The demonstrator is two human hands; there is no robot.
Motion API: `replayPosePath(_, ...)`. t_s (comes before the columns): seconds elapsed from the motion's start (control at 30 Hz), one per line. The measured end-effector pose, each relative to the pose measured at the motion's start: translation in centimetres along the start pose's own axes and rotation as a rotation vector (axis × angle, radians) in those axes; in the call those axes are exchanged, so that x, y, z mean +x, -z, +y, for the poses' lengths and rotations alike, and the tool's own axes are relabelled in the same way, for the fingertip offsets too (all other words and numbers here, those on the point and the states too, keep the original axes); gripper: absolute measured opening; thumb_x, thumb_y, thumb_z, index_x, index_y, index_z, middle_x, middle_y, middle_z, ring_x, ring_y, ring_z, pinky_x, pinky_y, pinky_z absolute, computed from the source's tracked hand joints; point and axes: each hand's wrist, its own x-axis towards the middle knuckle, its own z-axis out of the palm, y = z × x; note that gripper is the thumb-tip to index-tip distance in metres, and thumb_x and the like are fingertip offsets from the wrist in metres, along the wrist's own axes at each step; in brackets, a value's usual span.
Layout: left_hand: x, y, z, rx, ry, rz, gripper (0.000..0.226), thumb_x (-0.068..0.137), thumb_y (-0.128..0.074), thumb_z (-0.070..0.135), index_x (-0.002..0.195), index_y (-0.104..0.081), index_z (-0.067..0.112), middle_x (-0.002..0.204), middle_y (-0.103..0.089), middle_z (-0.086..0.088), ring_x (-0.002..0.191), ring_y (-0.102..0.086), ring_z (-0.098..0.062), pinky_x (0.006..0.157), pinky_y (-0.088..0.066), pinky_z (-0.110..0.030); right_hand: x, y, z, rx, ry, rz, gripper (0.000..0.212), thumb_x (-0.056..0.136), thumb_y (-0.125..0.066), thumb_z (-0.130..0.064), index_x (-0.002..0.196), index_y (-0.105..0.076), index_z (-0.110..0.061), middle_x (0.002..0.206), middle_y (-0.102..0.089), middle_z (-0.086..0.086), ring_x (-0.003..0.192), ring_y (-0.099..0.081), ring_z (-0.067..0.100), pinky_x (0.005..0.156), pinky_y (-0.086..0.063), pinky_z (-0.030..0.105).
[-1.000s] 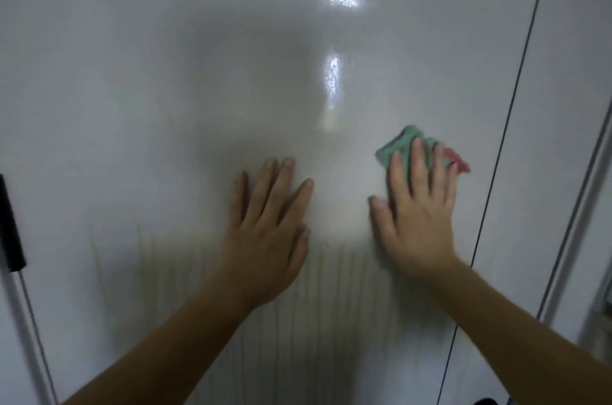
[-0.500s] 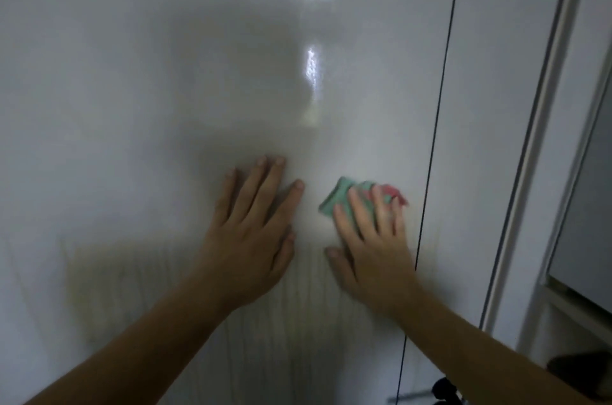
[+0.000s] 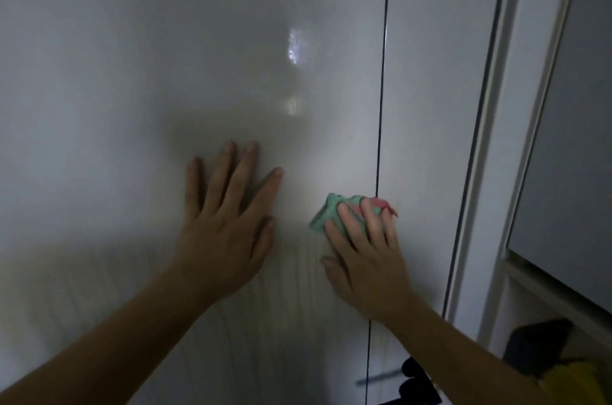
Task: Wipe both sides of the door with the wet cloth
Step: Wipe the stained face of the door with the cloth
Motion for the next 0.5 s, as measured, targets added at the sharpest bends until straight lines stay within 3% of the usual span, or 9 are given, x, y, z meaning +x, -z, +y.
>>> replayPosePath(0.1,-0.1,-0.4,1.4,-0.041,-0.025,-0.006,0.062,0.098,-0.046,0.036,0.154,-0.044,0.01,0.166,-0.023,-0.023,0.155,-0.018,-0.042,0.122,-0.012,-0.065,3.5,1.8,3.8,0.011,-0.297,0.075,0.063,0.105,-0.028,-0.047,0.16,-0.016,-0.02,0.168,0.0,0.003,0.156,0.011,0.027,0.125,0.008,0.052)
replayPosePath(0.17,-0.2,-1.0,2.8,-0.058,-0.061,-0.028,0.061,0.097,-0.047,0.035,0.153,-0.045,0.01,0.166,-0.024,-0.022,0.155,-0.019,-0.041,0.122,-0.015,-0.066,4.6,2.4,4.8,0.053,-0.434,0.143,0.066,0.104,-0.029,-0.045,0.161,-0.014,-0.016,0.168,0.003,0.007,0.156,0.01,0.03,0.125,0.012,0.048)
replayPosePath(0.23,-0.3,-1.5,3.9,-0.059,-0.082,-0.048,0.061,0.096,-0.048,0.035,0.153,-0.047,0.011,0.166,-0.024,-0.022,0.155,-0.019,-0.041,0.121,-0.016,-0.067,2.3,1.2,3.7,0.065,-0.385,0.133,0.065,0.105,-0.027,-0.048,0.159,-0.021,-0.012,0.168,-0.003,0.007,0.156,0.006,0.033,0.125,0.011,0.05)
replayPosePath(0.37,-0.4,-2.2,4.7,-0.019,-0.078,-0.061,0.062,0.098,-0.044,0.039,0.154,-0.045,0.012,0.167,-0.022,-0.022,0.155,-0.017,-0.043,0.121,-0.01,-0.068,-3.9,-0.9,3.3,0.041,-0.122,0.023,0.058,0.107,-0.029,-0.048,0.154,-0.03,-0.015,0.167,-0.015,0.006,0.157,0.002,0.032,0.125,0.002,0.054)
replayPosePath(0.5,-0.4,-2.9,5.6,-0.011,-0.047,-0.047,0.062,0.099,-0.043,0.039,0.154,-0.044,0.011,0.167,-0.019,-0.023,0.155,-0.012,-0.045,0.122,-0.005,-0.068,1.5,1.6,7.9,0.068,-0.387,0.152,0.062,0.105,-0.027,-0.044,0.159,-0.022,-0.013,0.167,-0.004,0.007,0.156,0.003,0.033,0.125,0.002,0.054)
